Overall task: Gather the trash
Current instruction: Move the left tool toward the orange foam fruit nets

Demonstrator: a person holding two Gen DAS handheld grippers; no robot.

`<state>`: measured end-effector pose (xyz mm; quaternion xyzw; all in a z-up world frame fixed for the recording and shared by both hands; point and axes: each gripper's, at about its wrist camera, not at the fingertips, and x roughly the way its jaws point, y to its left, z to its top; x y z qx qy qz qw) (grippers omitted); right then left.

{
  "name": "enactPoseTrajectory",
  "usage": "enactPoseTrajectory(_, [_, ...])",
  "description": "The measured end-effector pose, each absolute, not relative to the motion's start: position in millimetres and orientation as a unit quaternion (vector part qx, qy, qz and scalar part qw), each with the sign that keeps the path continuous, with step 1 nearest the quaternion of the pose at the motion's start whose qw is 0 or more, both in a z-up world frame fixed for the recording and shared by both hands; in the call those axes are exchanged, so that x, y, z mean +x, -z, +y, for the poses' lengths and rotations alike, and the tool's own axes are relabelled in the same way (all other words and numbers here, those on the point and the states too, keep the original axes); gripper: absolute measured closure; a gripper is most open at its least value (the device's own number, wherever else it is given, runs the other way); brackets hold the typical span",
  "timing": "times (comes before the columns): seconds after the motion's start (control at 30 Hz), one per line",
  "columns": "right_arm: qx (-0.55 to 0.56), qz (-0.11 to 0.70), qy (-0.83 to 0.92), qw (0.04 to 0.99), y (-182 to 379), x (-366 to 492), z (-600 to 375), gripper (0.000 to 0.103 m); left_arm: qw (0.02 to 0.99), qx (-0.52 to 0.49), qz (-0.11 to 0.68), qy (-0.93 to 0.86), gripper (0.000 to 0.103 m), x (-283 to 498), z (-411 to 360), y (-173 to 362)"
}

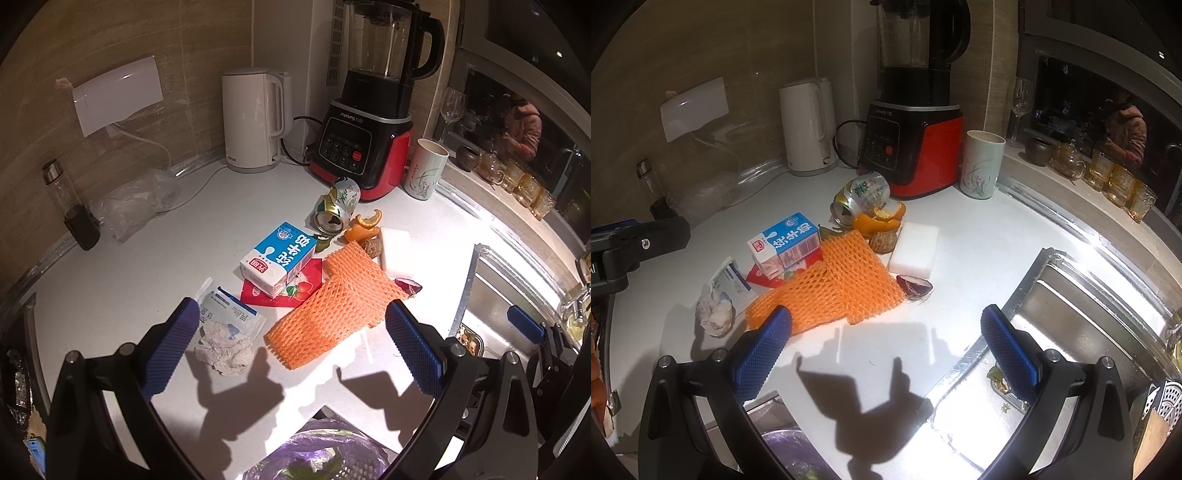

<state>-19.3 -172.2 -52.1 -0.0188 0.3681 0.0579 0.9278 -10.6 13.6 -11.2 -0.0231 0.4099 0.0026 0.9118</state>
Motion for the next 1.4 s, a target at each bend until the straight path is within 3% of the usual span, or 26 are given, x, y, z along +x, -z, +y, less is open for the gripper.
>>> enactPoseTrajectory(1.4, [-0.016, 0.375, -0.061, 0.925, 53, -27, -175, 0.002, 0.915, -0.026, 0.403, 0.014, 0.006, -24, 12, 12])
